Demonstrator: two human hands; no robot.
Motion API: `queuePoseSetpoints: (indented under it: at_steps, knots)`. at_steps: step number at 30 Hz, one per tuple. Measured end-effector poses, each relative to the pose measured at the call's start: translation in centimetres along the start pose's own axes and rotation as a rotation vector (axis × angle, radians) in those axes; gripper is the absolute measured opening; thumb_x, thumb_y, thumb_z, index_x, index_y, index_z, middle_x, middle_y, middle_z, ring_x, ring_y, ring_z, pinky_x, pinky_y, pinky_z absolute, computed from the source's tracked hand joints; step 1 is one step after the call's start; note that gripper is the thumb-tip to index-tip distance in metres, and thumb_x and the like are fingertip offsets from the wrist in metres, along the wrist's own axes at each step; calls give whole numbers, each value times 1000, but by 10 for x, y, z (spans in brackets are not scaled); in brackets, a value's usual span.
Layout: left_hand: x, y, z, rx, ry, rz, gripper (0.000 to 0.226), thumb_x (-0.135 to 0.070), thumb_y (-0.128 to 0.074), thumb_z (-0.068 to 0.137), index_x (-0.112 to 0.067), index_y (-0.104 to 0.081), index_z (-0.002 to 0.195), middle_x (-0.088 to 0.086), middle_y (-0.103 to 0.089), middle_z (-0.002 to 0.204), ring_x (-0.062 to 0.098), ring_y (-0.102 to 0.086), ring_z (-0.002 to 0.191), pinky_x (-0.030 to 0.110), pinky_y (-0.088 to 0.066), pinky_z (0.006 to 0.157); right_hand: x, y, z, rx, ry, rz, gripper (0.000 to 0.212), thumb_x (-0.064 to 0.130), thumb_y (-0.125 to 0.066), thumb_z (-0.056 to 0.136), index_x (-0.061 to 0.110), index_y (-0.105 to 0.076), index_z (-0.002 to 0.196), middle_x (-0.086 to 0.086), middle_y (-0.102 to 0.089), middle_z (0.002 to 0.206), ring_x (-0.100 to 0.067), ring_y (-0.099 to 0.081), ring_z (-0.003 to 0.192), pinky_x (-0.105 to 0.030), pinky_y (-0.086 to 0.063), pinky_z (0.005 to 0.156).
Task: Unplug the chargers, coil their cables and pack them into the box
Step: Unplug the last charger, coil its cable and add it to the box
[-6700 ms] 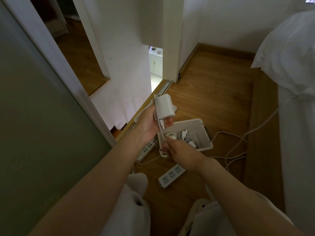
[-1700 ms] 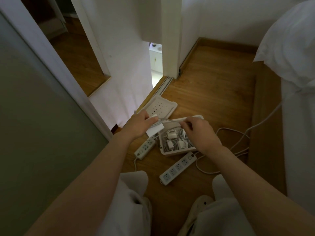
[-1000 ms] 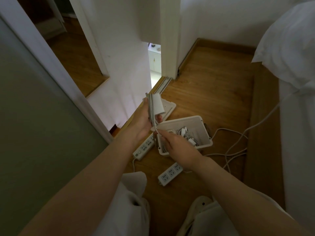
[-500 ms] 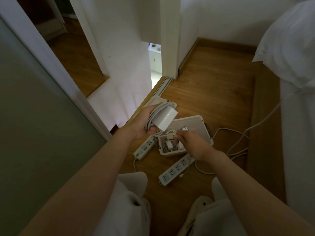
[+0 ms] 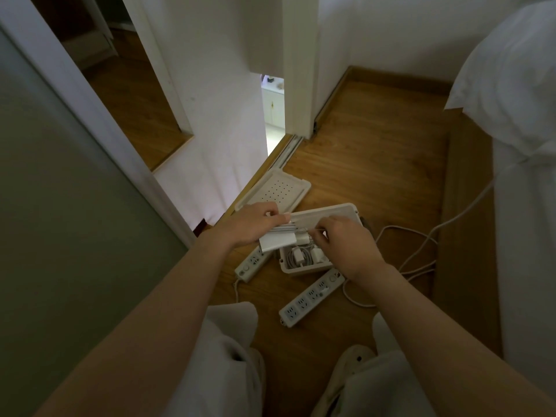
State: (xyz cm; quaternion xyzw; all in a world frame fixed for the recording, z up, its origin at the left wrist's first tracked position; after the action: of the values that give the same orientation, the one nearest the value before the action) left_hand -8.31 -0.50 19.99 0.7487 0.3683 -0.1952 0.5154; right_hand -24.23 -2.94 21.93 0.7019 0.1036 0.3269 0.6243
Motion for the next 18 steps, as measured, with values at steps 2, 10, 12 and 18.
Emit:
queuePoseSetpoints:
  at_steps: [2,10,12,18]
  knots:
    - [2,4,-1,-60,4,93,35,-55,-46,90,-21,-54,89,4,-61,102,23,-60,90,47,-53,85,2,5,0,-37,6,-19,24,32,-41,98,17,-60,95,3,-56,89,-11,-49,78,-22,-37,65]
    - [-3,15,-2,-352,30,133,28,-46,-35,99,-19,-36,106,-3,-52,94,12,-55,73,24,-41,52,30,17,-11,-150,130,14,29,29,-36,100,17,-61,110,1,-62,98,-15,-58,86,-26,-46,69]
    - [-6,15,-1,-422,37,49,31,-45,-35,99,-16,-36,108,0,-52,95,15,-56,76,25,-41,53,38,16,-15,-170,167,40,29,25,-37,100,15,-62,110,-1,-62,94,-18,-59,81,-26,-44,65]
    - [-2,19,2,-533,92,-400,34,-45,-34,100,-12,-36,110,1,-50,90,11,-54,72,29,-52,60,57,-2,-22,-11,246,96,49,12,-37,99,16,-26,146,-4,-51,118,-21,-57,92,-29,-44,70]
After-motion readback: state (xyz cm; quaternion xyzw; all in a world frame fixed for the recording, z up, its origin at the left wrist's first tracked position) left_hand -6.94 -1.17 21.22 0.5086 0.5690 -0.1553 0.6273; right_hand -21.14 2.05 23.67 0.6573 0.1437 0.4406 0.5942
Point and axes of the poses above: each hand's wrist, its own z-axis towards the middle knuckle, its own y-axis out of the back of the hand, x = y × z, the point moved 7 cm from there along z, towards the middle knuckle
